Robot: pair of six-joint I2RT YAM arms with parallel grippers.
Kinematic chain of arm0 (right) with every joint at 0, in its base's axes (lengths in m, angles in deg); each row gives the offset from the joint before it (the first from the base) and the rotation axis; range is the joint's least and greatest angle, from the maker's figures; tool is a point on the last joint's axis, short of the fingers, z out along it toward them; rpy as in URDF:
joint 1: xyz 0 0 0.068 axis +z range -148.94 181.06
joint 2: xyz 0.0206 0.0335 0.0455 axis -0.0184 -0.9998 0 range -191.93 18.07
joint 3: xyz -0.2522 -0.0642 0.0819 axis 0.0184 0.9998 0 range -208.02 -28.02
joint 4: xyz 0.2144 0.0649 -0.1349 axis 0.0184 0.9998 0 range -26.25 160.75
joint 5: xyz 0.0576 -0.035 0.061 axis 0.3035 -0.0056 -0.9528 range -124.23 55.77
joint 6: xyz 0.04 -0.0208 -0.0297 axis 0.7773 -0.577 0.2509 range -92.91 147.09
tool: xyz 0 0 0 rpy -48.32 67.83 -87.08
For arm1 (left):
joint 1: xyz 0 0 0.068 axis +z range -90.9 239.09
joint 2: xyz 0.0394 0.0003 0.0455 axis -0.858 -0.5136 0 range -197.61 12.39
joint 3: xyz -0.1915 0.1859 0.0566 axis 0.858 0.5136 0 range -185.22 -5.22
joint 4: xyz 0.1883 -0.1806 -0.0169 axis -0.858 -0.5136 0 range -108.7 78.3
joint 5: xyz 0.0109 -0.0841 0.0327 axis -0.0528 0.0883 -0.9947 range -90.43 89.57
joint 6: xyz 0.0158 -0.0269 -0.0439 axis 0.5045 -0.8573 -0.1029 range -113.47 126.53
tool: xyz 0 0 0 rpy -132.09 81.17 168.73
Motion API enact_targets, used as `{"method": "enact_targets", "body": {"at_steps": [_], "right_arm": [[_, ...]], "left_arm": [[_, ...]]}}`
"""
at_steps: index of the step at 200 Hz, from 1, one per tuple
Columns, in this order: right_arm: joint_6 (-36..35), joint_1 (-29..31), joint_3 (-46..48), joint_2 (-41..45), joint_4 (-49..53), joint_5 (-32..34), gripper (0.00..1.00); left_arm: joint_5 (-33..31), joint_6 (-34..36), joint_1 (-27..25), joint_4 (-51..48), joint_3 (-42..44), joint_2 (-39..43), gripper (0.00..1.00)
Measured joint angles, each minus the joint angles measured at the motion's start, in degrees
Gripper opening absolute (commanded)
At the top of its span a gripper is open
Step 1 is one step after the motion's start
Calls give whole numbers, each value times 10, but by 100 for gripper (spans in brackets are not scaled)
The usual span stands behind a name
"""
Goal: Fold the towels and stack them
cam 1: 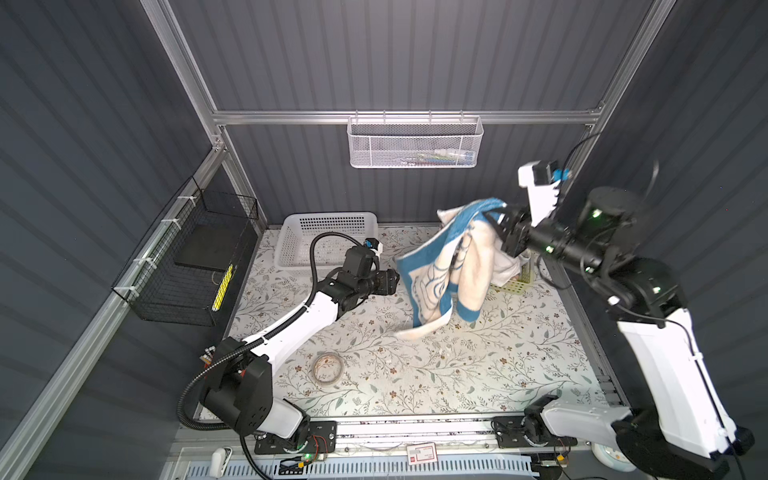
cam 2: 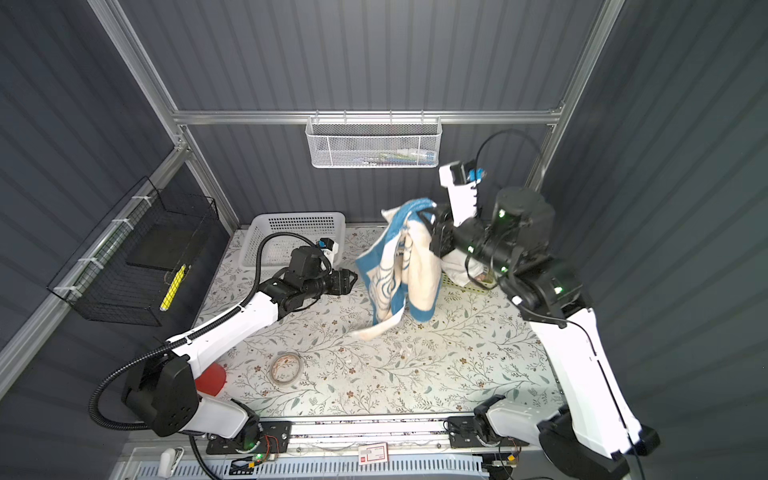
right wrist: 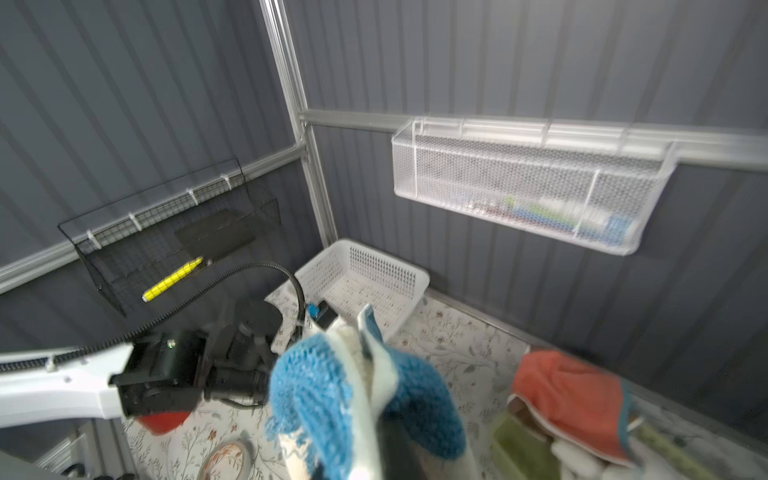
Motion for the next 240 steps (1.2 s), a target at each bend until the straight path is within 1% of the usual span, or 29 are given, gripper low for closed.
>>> {"method": "enact_targets", "body": {"at_steps": [4,8,12,14,24,37,47,61,81,100,124,137,153,162,175,184,194,205,220,240], "right_arm": [[13,-10,56,13,-20,-18,41],[39,-20,105,21,-32,-32,43],[48,-31,152,25,-47,-45,45],[64,-39,180,27,-55,-50,46],[96,-63,279,19,-67,-60,50],[123,-82,369,-4,-47,-43,54],[136,-84,407,-6,-16,-22,55],[139,-79,415,11,14,6,57],[134,-62,393,43,19,51,58],[129,-33,372,43,13,75,60],[131,26,367,-1,1,84,61],[141,63,377,-26,-13,83,61],[163,116,403,-43,-38,76,62],[177,146,419,-52,-54,70,63],[197,193,437,-71,-79,65,65],[208,225,445,-92,-98,59,66],[215,256,449,-120,-118,52,68],[217,286,449,-159,-144,42,69],[214,312,448,-209,-168,35,69],[196,326,437,-268,-165,33,66]], "left_arm": [[-2,-1,0,-1,2,1,76],[-4,-2,0,-5,3,1,75],[-5,-2,0,-9,4,1,75],[-7,-2,0,-12,5,0,75],[-8,-2,0,-28,5,-5,74],[-7,-2,0,-47,5,-16,73],[-3,-7,0,-53,11,-24,71],[4,-15,0,-57,28,-30,70],[20,-33,0,-63,47,-39,70],[38,-52,0,-59,49,-58,72],[59,-78,0,-47,50,-93,77],[67,-100,0,-24,57,-110,76],[79,-134,0,14,82,-124,73],[89,-155,0,25,89,-136,69],[103,-177,0,42,89,-153,55],[107,-196,0,53,87,-157,40],[108,-200,0,56,86,-157,24],[104,-207,0,57,85,-152,11],[95,-207,0,59,85,-137,0],[83,-210,0,55,72,-105,0]]}}
